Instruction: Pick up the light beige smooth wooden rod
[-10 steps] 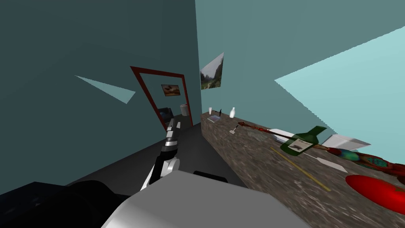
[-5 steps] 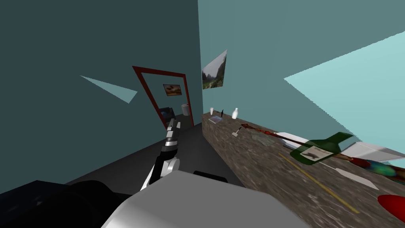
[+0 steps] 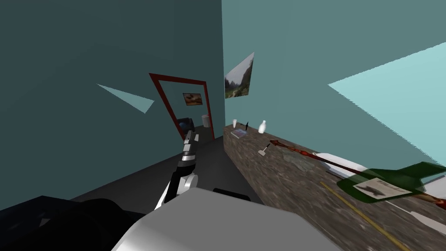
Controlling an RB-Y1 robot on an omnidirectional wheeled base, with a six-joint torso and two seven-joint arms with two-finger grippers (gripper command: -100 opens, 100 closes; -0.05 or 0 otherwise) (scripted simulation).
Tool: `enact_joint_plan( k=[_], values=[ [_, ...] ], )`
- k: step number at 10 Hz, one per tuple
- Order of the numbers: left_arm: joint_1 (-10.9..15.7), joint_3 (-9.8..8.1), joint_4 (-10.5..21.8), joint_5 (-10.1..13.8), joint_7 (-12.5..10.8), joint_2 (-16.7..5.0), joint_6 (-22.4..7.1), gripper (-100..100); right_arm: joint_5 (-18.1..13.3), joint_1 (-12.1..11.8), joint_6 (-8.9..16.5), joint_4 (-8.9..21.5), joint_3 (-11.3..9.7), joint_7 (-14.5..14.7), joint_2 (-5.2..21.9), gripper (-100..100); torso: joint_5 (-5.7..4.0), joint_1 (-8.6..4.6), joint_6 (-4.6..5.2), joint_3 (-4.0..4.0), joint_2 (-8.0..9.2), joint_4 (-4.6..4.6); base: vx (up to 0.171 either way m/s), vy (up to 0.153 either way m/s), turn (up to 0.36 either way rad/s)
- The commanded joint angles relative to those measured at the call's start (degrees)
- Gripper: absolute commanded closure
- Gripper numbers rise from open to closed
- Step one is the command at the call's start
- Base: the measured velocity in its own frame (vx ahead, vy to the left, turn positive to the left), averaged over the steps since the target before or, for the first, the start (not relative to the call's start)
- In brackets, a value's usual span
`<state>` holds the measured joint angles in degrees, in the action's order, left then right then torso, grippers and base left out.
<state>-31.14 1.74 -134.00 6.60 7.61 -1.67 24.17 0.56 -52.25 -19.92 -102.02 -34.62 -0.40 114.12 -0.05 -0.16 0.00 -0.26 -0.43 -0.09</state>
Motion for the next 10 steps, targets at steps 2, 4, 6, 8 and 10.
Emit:
enact_joint_plan(
  k=[2,4,6,8,10],
  values=[
    [0.00,0.00,0.00,0.00,0.00,0.00,0.00,0,-0.53,-0.77,0.91,2.43,-0.54,-1.28,4.11,-100,0.01,0.00,-0.02,-0.01,-0.03,0.00,0.122,-0.055,0.132],
    [0.00,0.00,0.00,0.00,0.00,0.00,0.00,0,-0.46,-1.15,1.31,3.37,-0.62,-1.19,5.43,-100,-0.03,-0.14,0.01,-0.04,-0.07,-0.02,0.115,-0.097,0.064],
    [0.00,-0.01,0.00,0.00,0.00,-0.01,0.00,0,-0.33,-1.71,2.12,4.69,-0.43,-1.03,6.50,-100,-0.08,-0.38,-0.04,-0.06,-0.10,-0.03,0.150,-0.161,0.187],
    [-0.01,-0.01,0.00,0.00,0.00,-0.01,0.00,0,-0.23,-2.11,2.86,5.07,0.04,-0.90,5.69,-100,-0.13,-0.48,0.00,-0.22,-0.37,-0.09,0.198,-0.160,0.104],
    [-0.01,-0.01,0.00,0.00,0.00,-0.01,0.00,0,-0.18,-2.32,3.11,4.45,0.38,-1.11,4.81,-100,-0.13,-0.44,0.00,-0.16,-0.27,-0.07,0.107,-0.122,0.079]
  ],
)
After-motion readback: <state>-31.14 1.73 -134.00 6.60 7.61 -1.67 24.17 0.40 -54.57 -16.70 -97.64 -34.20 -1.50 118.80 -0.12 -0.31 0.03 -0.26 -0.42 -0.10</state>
